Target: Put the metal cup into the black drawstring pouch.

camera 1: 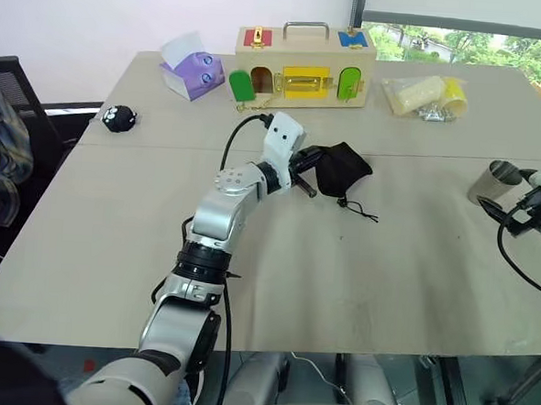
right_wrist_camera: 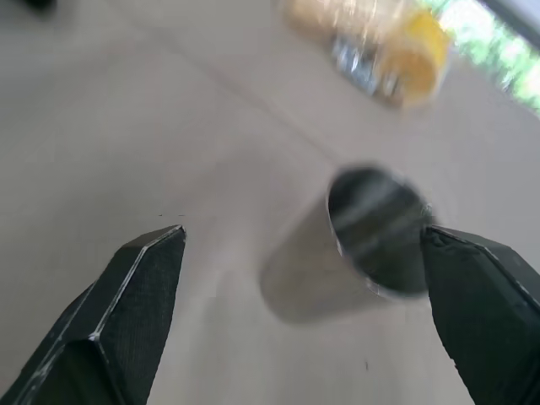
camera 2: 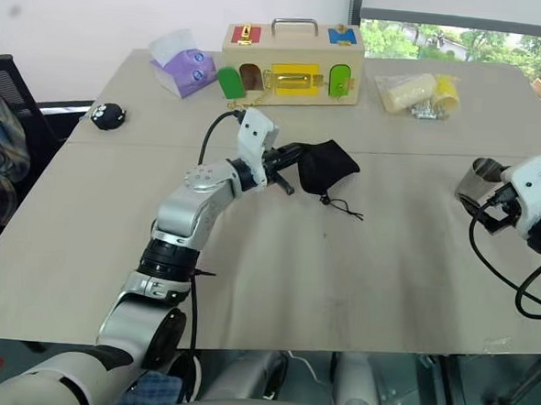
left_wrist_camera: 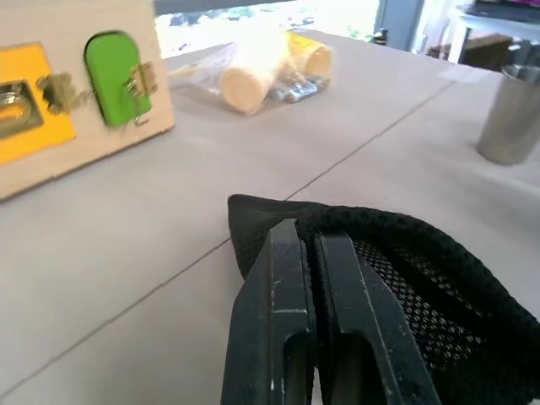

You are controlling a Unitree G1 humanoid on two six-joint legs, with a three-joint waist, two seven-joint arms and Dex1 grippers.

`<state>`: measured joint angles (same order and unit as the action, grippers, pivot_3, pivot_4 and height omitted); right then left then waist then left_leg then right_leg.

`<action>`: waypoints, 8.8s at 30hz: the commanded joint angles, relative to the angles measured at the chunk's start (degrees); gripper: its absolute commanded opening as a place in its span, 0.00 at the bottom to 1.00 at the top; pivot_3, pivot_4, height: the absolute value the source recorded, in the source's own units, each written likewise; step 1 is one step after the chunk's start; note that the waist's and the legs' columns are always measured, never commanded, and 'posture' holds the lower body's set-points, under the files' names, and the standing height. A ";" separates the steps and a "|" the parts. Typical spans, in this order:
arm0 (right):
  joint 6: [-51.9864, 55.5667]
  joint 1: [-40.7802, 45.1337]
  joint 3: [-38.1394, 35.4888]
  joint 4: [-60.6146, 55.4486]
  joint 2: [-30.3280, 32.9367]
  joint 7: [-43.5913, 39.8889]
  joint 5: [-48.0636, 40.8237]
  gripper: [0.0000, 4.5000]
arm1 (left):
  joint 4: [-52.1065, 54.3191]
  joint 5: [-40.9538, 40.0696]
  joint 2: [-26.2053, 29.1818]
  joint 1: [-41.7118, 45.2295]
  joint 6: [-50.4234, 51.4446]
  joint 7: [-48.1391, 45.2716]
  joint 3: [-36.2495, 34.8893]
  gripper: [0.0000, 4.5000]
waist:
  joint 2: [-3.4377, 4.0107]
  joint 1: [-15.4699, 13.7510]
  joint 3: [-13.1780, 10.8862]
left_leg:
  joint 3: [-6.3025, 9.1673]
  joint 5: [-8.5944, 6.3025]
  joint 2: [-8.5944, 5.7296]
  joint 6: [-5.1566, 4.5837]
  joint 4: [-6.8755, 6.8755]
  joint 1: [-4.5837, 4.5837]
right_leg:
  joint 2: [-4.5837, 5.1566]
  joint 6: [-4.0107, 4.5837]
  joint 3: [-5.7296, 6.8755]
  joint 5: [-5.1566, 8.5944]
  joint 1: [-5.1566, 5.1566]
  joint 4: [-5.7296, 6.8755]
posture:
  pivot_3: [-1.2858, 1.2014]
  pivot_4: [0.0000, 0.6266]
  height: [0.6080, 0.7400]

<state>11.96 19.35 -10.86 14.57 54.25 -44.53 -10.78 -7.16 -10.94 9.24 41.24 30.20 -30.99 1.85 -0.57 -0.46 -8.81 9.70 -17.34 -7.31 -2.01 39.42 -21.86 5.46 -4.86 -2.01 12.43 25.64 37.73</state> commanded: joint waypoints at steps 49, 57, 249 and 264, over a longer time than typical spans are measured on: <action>33.34 0.36 14.29 -50.98 -27.76 26.16 -13.86 0.01 | 9.83 -10.15 -1.50 9.72 33.52 6.25 1.94 0.00 | 0.01 -0.28 0.01 | 0.19 0.04 -0.10 0.08 0.16 -0.09 | -0.02 0.00 0.12 -0.01 0.09 0.19 | 0.52 0.24 0.77; 27.63 1.46 21.29 -44.55 -28.22 26.88 -3.80 0.01 | 10.91 -12.60 -2.46 10.36 34.86 5.92 0.39 0.00 | 0.02 -0.02 0.02 | 0.18 0.04 -0.09 0.08 0.16 -0.07 | -0.04 0.00 0.11 -0.01 0.10 0.22 | 0.52 0.24 0.77; -13.11 29.67 13.19 -26.50 -26.40 16.38 17.18 0.00 | 11.01 -29.62 -4.19 11.82 15.29 2.53 -11.04 0.59 | 0.02 2.48 0.39 | -0.02 0.12 0.14 0.22 0.03 -0.08 | -0.41 0.20 -0.34 -0.20 0.44 0.25 | 0.52 0.24 0.77; -9.68 31.83 13.69 -29.73 -27.77 16.41 16.71 0.00 | 4.39 -23.62 -4.12 13.52 6.62 2.59 -7.39 0.07 | 0.02 2.48 0.39 | -0.01 0.12 0.14 0.22 0.03 -0.08 | -0.42 0.20 -0.33 -0.20 0.45 0.25 | 0.52 0.24 0.77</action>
<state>2.27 49.66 3.53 -12.63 26.52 -28.43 6.53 -3.87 -33.96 5.25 52.49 39.41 -27.74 -4.52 -0.55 2.02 -8.42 9.69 -17.22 -7.18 -1.79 39.45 -21.94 5.05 -4.66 -2.34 12.23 26.09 37.98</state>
